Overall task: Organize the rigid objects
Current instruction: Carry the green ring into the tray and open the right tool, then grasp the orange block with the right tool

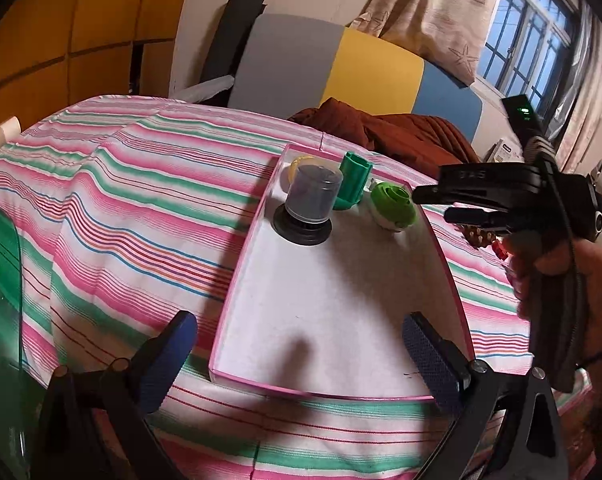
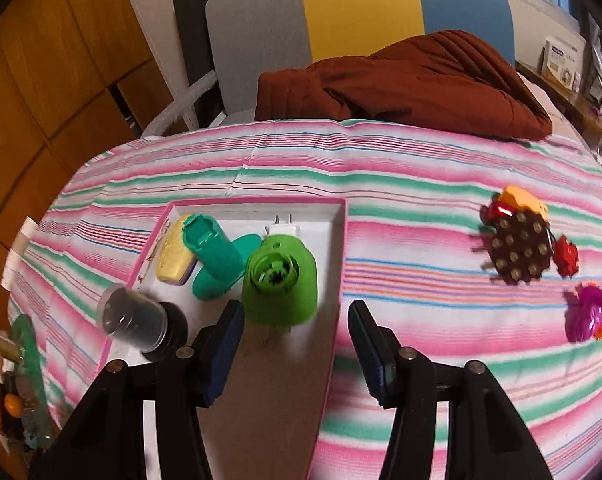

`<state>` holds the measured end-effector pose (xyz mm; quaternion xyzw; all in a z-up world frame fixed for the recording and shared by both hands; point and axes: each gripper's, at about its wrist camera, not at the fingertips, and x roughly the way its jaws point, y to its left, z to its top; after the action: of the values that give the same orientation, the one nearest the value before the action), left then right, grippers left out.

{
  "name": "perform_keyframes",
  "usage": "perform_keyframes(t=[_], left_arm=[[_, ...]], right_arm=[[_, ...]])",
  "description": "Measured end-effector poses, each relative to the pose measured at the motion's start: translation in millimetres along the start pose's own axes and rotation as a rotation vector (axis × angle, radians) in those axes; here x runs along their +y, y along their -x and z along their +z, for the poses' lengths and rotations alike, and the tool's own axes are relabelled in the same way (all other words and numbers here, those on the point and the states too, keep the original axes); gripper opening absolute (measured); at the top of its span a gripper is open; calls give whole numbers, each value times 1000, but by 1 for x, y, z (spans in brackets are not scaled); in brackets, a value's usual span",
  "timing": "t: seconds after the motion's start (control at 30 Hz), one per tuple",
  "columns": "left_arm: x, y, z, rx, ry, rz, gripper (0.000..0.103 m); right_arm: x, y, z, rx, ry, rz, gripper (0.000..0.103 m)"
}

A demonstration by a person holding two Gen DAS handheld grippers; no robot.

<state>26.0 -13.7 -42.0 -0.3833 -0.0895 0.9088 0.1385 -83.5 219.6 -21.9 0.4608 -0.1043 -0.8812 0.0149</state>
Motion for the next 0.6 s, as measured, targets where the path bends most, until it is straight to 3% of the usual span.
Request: perform_keyframes(t=[0.33, 0.6], left_arm=[[-8, -5, -3, 37, 15, 18, 103], [-23, 7, -1, -16, -13, 27, 103]], right_arm=[[-41, 31, -27, -13, -30, -37, 55], [-124, 44, -43, 14, -88, -153, 55]])
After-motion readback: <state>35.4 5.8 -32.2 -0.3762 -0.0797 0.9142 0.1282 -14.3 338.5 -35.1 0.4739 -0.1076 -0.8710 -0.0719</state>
